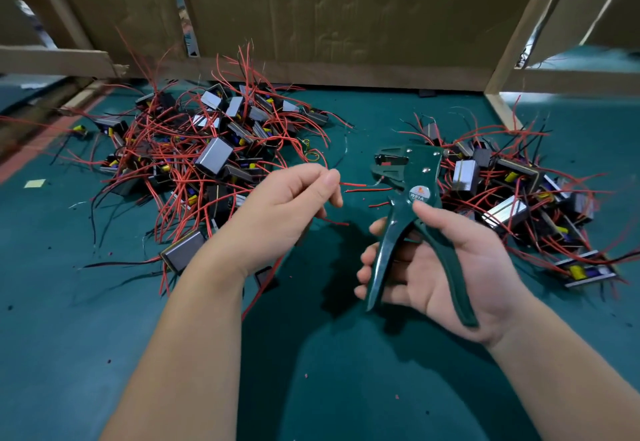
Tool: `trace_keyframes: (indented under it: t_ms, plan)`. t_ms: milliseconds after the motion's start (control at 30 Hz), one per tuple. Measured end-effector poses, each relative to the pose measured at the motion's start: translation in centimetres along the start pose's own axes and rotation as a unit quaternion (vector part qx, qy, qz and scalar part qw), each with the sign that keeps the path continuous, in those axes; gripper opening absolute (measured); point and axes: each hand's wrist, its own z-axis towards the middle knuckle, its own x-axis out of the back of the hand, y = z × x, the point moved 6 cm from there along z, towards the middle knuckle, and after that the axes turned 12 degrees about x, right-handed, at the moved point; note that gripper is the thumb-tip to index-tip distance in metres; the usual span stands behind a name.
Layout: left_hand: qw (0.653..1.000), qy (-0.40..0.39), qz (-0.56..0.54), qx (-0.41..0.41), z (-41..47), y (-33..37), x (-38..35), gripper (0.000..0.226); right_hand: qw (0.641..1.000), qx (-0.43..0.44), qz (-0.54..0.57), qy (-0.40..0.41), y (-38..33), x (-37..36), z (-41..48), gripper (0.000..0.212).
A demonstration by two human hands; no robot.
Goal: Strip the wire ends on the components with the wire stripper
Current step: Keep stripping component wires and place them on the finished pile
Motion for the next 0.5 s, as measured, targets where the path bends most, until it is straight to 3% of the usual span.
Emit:
trace_keyframes:
  t_ms: [200, 367, 500]
  plan:
    - [0.992, 0.101, -0.073, -0.031, 0.0, 0.6, 1.6, 0.031, 0.996, -0.038, 0.021, -0.072, 0.0, -0.5, -0.4, 0.045]
    - [0.991, 0.095, -0.086, -0.035, -0.2, 0.8, 1.5, 0.029, 0.981, -0.081, 0.055, -0.168, 1.0, -1.9, -1.3, 0.048]
    - [0.992, 0.09, -0.087, -0.029, -0.3, 0.8, 1.6, 0.028, 0.976, -0.079, 0.057, -0.193, 0.8, -2.3, -1.5, 0.044]
